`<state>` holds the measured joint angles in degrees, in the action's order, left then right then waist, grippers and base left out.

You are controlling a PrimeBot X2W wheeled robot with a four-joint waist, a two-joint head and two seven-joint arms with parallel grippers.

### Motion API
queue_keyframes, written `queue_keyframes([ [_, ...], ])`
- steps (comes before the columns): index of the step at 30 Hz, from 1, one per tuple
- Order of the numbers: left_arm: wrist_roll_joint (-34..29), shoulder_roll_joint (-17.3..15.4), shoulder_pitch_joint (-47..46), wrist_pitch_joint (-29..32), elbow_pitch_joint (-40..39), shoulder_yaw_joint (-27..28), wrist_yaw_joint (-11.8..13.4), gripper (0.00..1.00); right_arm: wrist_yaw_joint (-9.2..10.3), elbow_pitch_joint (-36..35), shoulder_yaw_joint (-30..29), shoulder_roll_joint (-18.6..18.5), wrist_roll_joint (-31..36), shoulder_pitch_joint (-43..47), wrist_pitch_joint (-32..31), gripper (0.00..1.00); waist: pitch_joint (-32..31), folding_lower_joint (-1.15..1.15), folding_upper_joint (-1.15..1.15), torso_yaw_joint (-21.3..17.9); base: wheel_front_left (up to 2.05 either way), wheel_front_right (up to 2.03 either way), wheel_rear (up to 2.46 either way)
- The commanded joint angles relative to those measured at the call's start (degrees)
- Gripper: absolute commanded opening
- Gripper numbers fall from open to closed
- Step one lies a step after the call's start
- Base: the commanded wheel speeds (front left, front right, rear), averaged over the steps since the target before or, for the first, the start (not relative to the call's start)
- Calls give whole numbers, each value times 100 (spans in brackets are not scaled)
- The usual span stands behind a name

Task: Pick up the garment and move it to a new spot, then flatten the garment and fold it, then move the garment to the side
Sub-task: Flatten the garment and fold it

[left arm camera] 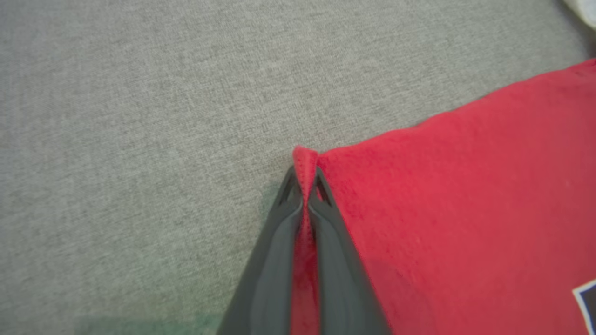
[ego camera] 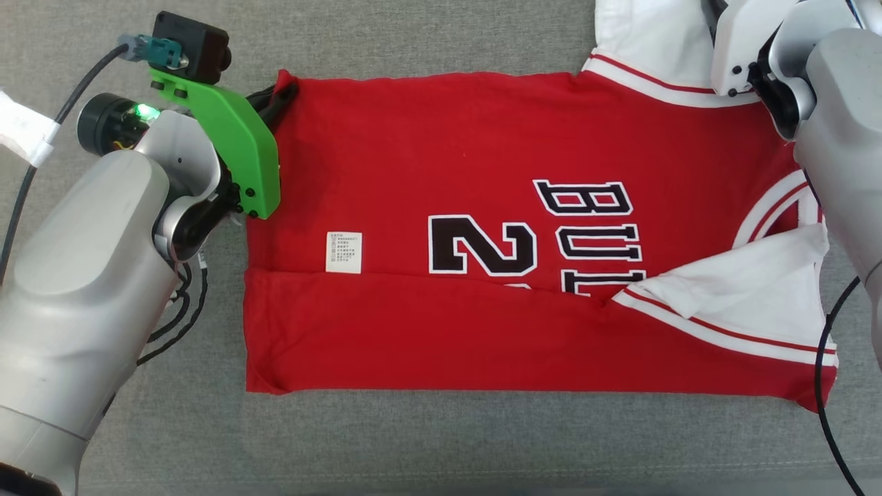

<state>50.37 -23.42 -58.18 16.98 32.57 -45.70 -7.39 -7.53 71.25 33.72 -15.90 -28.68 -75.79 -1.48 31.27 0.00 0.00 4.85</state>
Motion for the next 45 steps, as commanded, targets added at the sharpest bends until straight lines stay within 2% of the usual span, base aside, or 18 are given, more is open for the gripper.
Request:
queue_keyframes([
  [1, 29, 0, -61, -56, -19, -39, -16, 0, 10, 55, 41, -20, -61, -64, -154, 100, 76, 0, 0, 98, 0, 0, 0],
  [2, 47, -3, -61, -74, -29, -53, -16, 0, 10, 68, 51, 3, -102, -54, -232, 79, 81, 0, 0, 106, 0, 0, 0],
  [3, 68, -12, -60, -112, -37, -69, -16, 0, 10, 87, 57, 26, -144, -41, -340, 16, 85, 0, 0, 110, 0, 0, 0],
  [4, 73, -23, -59, -147, -43, -78, -16, 0, 10, 99, 76, 37, -162, -38, -421, 0, 86, 0, 0, 110, 0, 0, 0],
  [8, 103, -49, -65, -332, -9, -52, -15, 0, 12, 76, 137, -19, -233, -108, -369, 0, 55, 0, 0, 89, 0, 0, 0],
  [14, 132, -39, 35, -665, 136, 43, -7, 0, 12, -36, 176, -71, -193, -171, 367, 0, -110, 0, 0, -7, 0, 0, 0],
  [26, 205, -3, 517, -1140, 216, 40, 27, 0, 11, -711, 584, -136, -537, 646, 1444, 0, -554, 0, 0, -272, 0, 0, 0],
  [34, 166, -153, 879, -1390, 172, 45, 129, 0, 11, -1861, 681, -427, -867, 1472, 1671, 0, -809, 0, 0, -440, 0, 0, 0],
  [38, 114, -226, 1036, -1607, 147, 89, 240, 0, 10, -2628, 396, -575, -852, 1988, 1664, 0, -913, 0, 0, -527, 0, 0, 0],
  [45, 212, -151, 1386, -1991, 105, 162, 344, 0, 10, -3782, -337, -678, -624, 3148, 1665, 0, -1173, 0, 0, -572, 0, 0, 0],
])
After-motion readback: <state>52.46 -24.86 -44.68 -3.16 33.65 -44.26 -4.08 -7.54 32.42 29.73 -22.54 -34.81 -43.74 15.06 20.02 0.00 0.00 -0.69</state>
